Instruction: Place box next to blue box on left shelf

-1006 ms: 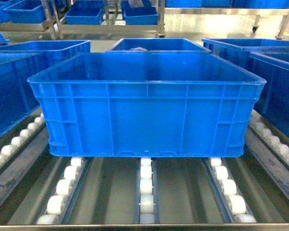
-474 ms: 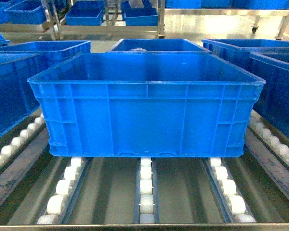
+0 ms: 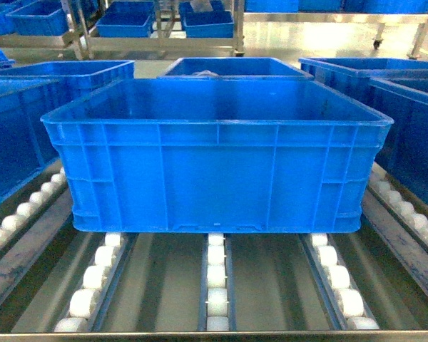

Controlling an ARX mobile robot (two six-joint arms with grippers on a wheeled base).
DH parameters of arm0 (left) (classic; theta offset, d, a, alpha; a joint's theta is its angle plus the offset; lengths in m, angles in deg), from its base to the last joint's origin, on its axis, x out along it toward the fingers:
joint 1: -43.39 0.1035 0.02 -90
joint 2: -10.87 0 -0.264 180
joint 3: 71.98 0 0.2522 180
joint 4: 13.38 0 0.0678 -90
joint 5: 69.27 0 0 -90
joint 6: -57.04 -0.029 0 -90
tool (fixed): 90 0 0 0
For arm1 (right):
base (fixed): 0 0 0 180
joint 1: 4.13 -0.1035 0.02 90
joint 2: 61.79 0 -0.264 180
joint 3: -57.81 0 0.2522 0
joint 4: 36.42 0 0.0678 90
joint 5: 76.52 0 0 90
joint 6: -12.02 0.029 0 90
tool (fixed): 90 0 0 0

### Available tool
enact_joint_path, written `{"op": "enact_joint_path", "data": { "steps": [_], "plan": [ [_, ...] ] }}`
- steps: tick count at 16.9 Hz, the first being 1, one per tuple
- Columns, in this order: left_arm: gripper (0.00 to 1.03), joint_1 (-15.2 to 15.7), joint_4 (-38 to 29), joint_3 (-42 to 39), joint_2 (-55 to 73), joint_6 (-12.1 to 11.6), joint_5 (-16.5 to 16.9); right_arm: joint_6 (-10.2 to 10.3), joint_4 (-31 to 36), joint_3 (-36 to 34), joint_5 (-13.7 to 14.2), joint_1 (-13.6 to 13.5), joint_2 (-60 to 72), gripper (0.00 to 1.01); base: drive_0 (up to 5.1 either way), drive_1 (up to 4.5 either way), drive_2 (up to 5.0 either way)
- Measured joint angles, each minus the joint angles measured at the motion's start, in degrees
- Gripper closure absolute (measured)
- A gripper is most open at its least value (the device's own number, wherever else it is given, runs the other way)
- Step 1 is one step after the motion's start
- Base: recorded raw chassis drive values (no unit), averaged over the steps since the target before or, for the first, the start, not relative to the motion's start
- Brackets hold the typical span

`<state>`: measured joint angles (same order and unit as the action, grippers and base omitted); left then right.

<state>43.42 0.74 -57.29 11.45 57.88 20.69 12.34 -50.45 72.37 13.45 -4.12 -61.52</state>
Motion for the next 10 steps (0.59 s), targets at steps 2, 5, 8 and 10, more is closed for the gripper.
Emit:
{"op": "enact_joint_path", "data": {
  "steps": [2,5,8,10],
  "plan": [
    [0.37,0.0,0.0,0.0,0.0,-0.02,0.0,0.0,0.0,0.0,0.0,0.0,0.0,0.33,0.0,0.0,0.0],
    [0.03,0.0,0.0,0.0,0.0,-0.13,0.0,0.02,-0.02,0.0,0.0,0.0,0.0,0.02,0.0,0.0,0.0],
    [0.05,0.0,0.0,0.0,0.0,-0.2,0.0,0.02,0.0,0.0,0.0,0.0,0.0,0.03,0.0,0.0,0.0],
    [0.05,0.0,0.0,0.0,0.0,-0.22,0.0,0.02,-0.02,0.0,0.0,0.0,0.0,0.03,0.0,0.0,0.0]
  ]
}}
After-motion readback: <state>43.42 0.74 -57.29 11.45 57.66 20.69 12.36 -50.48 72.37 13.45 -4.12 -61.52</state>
